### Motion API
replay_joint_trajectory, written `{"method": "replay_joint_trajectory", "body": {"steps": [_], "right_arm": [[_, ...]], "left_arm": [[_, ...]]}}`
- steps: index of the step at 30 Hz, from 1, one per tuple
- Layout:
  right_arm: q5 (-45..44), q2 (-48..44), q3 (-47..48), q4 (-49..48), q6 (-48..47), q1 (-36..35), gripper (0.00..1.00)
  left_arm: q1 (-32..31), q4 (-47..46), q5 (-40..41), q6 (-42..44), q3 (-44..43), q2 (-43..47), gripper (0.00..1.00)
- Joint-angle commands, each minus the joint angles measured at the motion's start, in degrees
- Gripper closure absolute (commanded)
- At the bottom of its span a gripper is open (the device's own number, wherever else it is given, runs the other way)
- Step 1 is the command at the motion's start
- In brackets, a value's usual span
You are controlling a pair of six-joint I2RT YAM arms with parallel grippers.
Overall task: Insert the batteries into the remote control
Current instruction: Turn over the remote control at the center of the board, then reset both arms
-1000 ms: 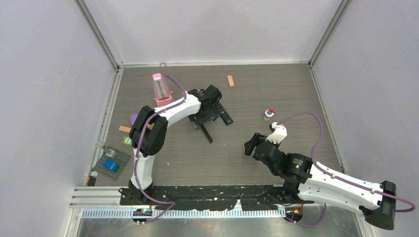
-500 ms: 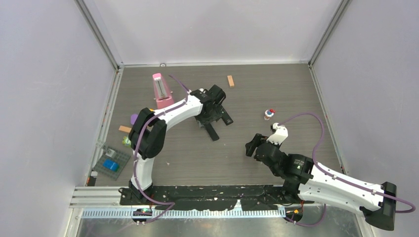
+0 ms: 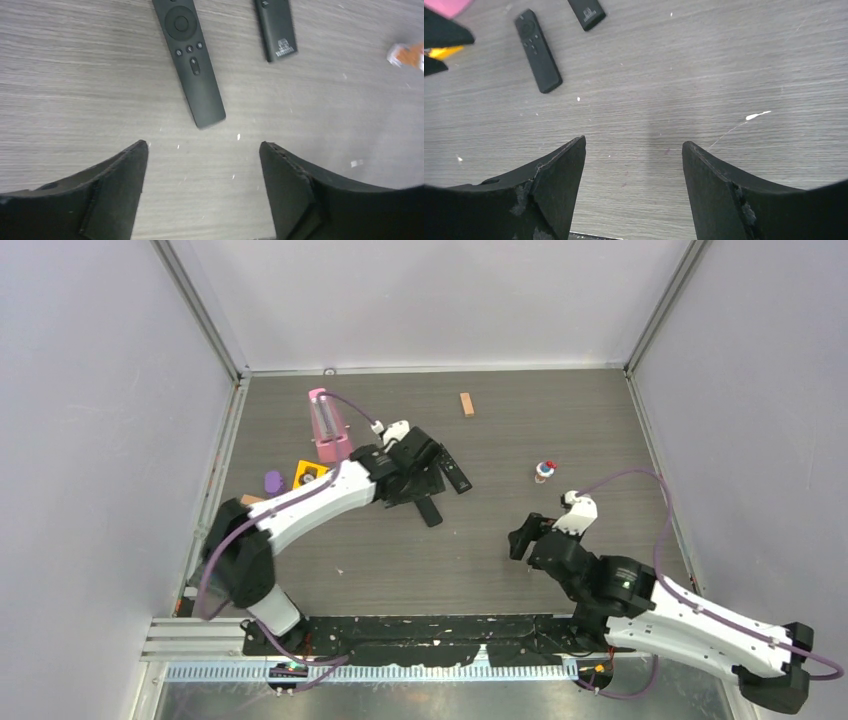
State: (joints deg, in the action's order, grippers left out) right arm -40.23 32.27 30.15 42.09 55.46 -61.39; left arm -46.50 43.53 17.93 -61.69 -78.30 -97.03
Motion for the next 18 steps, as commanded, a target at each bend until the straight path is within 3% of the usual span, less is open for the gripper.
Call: {"method": "replay_joint_trajectory", "body": {"steps": [1,3,10,18], "right_arm": [[-4.5,-7.0,6.9,7.2,-3.9,0.0,0.24],[-5.2,-9.9,10.3,9.4,-7.1,0.0,0.24],[-10.8,-16.3,24.6,19.6,-13.2,0.0,0.24],[-13.2,-23.1,31.1,14.9,-25.4,0.0,0.16]], "left_arm": [[-1.9,-6.8,-0.1,10.8,7.8,15.2,0.05],[-2.7,-6.3,-0.5,13.3,10.8,21.7,0.01],[-3.5,-6.7,-2.5,19.0,25.0,49.6,0.01],[-3.6,-0.8,1.3,21.6,30.8,77.0,0.00]]}}
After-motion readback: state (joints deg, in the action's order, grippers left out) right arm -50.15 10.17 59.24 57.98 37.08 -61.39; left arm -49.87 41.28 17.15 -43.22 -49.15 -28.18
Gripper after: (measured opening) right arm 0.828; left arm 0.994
